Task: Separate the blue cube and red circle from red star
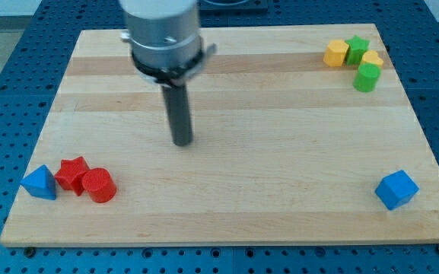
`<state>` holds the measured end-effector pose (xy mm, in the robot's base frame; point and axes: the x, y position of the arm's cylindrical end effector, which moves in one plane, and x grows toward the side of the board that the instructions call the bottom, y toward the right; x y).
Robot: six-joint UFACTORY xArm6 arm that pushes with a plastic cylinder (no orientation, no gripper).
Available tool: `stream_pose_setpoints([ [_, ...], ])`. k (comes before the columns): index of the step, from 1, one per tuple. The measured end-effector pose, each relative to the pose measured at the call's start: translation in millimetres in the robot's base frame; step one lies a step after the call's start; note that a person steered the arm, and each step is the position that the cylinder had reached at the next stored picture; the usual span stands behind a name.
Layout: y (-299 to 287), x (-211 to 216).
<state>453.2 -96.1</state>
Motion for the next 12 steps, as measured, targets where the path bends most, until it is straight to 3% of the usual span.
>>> stream_pose_setpoints([
  [1,-62.2,-32.5],
  [3,-200.4,-23.9],
  [6,-208.7,-18.1],
  [8,-208.6,79.2],
  [12,-185.2,98.1],
])
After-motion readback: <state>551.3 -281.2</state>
